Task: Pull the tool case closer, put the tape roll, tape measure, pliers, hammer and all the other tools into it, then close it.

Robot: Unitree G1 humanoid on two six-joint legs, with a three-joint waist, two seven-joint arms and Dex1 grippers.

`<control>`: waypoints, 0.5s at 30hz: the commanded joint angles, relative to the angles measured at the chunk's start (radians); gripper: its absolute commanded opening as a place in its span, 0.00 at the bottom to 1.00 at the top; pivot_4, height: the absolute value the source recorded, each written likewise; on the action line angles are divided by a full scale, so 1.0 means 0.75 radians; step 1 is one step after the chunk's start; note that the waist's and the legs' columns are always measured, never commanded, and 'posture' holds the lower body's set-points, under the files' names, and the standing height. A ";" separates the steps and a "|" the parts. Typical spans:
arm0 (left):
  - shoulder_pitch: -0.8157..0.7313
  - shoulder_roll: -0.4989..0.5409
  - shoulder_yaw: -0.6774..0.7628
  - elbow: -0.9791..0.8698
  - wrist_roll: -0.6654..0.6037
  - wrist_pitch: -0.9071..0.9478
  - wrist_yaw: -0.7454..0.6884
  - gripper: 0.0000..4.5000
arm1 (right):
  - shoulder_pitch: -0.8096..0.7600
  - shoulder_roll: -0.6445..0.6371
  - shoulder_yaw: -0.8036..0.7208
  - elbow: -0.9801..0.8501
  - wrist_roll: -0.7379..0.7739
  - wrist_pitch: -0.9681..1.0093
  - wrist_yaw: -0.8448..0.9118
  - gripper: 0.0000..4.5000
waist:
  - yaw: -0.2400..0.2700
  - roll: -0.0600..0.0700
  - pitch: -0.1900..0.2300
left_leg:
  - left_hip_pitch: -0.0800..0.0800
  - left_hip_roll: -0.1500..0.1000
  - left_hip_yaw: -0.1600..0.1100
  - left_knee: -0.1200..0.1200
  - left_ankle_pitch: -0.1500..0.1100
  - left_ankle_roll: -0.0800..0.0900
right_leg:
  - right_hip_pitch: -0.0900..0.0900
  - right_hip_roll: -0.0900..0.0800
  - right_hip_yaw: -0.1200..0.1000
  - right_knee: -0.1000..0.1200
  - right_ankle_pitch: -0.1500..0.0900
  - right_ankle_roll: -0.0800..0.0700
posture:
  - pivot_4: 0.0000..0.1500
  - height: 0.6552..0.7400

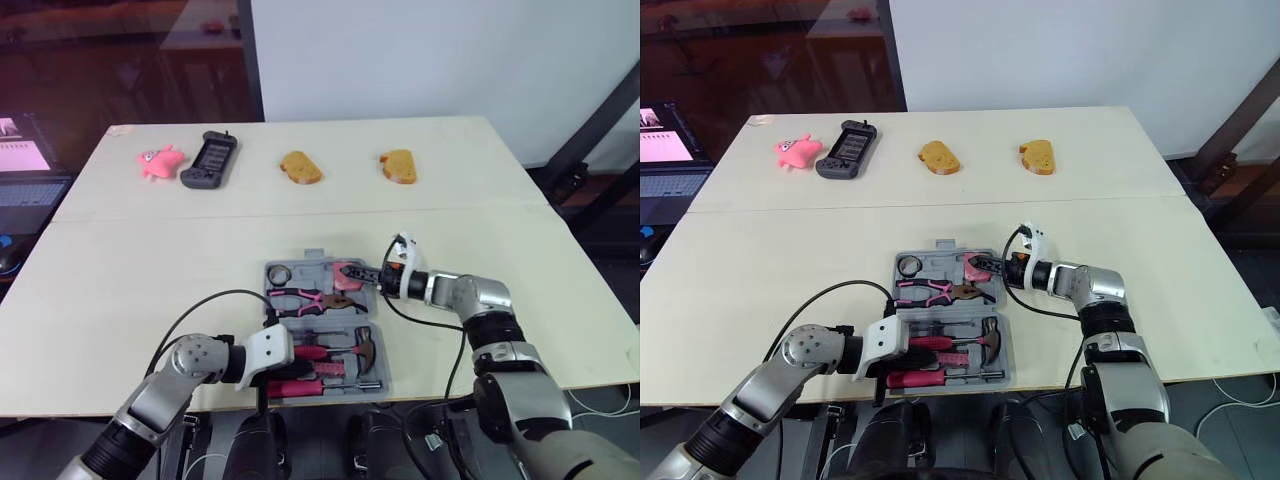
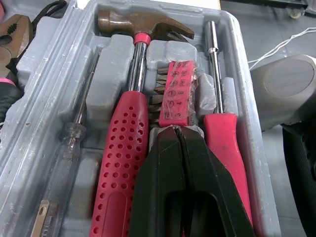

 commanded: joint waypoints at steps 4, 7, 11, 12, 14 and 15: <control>0.046 0.005 -0.006 0.008 0.014 0.055 0.032 0.00 | -0.056 0.003 -0.066 -0.040 0.104 -0.058 0.243 1.00 | 0.001 0.000 0.000 | 0.000 0.000 -0.001 0.000 0.000 0.000 | 0.000 0.000 0.001 0.000 0.000 0.000 | 1.00 0.75; 0.051 0.012 -0.001 -0.013 0.009 0.073 0.039 0.00 | -0.042 -0.007 -0.084 -0.091 0.142 -0.039 0.292 1.00 | 0.003 0.000 0.000 | 0.000 0.000 -0.001 0.000 0.000 0.000 | 0.000 0.000 0.001 0.000 0.000 0.000 | 1.00 0.75; 0.093 0.037 0.061 -0.103 0.009 0.117 0.100 0.00 | 0.016 -0.039 -0.076 -0.203 0.195 0.026 0.373 1.00 | 0.002 0.000 0.000 | 0.000 0.000 -0.002 -0.001 0.000 0.000 | -0.001 0.000 0.001 0.000 0.000 0.000 | 1.00 0.75; 0.101 0.040 0.083 -0.118 0.011 0.127 0.124 0.00 | 0.026 -0.045 -0.075 -0.222 0.203 0.033 0.384 1.00 | 0.003 0.000 0.000 | 0.000 0.000 -0.002 -0.001 0.000 0.000 | -0.001 0.000 0.001 0.000 0.000 0.000 | 1.00 0.75; 0.124 0.068 0.154 -0.162 -0.020 0.169 0.144 0.00 | 0.046 -0.050 -0.078 -0.268 0.233 0.051 0.412 1.00 | 0.004 0.000 0.000 | 0.000 0.000 -0.002 -0.002 0.000 0.000 | -0.001 0.000 0.001 0.000 0.000 0.000 | 1.00 0.75; 0.135 0.085 0.199 -0.184 -0.050 0.195 0.145 0.00 | 0.054 -0.053 -0.078 -0.284 0.245 0.061 0.425 1.00 | 0.004 0.000 0.000 | 0.000 0.000 -0.002 -0.002 0.000 0.000 | -0.001 0.000 0.001 0.000 0.000 0.000 | 1.00 0.75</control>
